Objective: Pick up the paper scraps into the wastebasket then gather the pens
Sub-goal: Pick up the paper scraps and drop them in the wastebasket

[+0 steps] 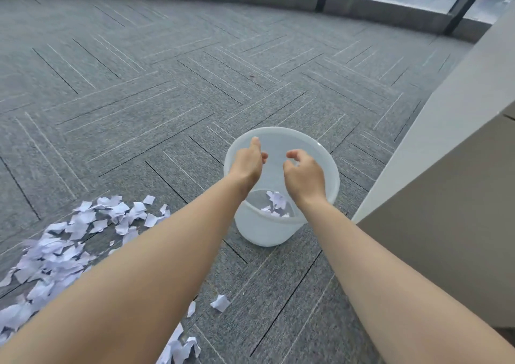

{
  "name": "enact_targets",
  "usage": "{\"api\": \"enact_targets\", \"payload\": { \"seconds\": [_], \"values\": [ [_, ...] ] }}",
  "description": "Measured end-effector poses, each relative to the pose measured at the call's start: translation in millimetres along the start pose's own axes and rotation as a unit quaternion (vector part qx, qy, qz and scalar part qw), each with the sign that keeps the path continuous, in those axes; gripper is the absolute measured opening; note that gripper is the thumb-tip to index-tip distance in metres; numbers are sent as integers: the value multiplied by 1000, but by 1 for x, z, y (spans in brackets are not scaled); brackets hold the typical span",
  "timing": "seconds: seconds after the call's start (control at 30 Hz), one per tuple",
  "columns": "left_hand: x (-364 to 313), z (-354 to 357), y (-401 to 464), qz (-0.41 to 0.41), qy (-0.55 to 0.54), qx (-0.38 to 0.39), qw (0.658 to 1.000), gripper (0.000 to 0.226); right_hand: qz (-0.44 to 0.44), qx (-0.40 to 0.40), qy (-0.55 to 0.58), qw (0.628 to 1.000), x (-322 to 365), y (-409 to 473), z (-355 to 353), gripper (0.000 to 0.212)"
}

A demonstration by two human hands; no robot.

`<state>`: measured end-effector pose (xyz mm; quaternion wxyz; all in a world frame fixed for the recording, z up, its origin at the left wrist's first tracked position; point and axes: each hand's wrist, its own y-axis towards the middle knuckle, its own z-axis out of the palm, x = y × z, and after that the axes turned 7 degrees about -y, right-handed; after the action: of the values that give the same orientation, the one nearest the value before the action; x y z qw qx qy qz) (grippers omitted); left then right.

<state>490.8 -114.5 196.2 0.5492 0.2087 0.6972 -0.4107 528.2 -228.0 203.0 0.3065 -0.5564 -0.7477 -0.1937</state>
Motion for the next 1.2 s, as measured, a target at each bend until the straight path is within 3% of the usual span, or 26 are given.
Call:
{"api": "enact_targets", "payload": {
  "seconds": [0.13, 0.23, 0.4, 0.53, 0.57, 0.7, 0.87, 1.0, 1.1, 1.2],
  "values": [
    [0, -56, -32, 150, -59, -69, 984, 44, -105, -49, 60, 991, 50, -27, 7, 21],
    [33, -120, -53, 175, 1, -125, 976, 39, -199, -27, 84, 976, 89, -62, 36, 17],
    [107, -224, -81, 113, 148, -207, 961, 37, -318, 83, 28, 944, 113, -119, 124, 17],
    [172, -287, -103, 57, 241, -219, 944, 28, -349, 218, -109, 905, 94, -152, 199, 25],
    [191, -299, -109, 31, 259, -224, 939, 25, -341, 259, -149, 891, 86, -158, 218, 32],
    [258, -341, -132, -71, 325, -283, 900, 64, -287, 357, -315, 831, 46, -169, 284, 83],
    [317, -381, -125, -162, 394, -268, 864, 98, -216, 324, -352, 851, 6, -168, 340, 112],
    [344, -387, -98, -147, 386, -234, 880, 111, -280, 318, -289, 859, 4, -174, 376, 111],
    [354, -380, -77, -77, 437, -202, 873, 102, -369, 323, -290, 822, 11, -181, 396, 107],
    [355, -367, -72, 0, 472, -198, 859, 71, -462, 287, -309, 780, 6, -181, 403, 80]
  ]
}}
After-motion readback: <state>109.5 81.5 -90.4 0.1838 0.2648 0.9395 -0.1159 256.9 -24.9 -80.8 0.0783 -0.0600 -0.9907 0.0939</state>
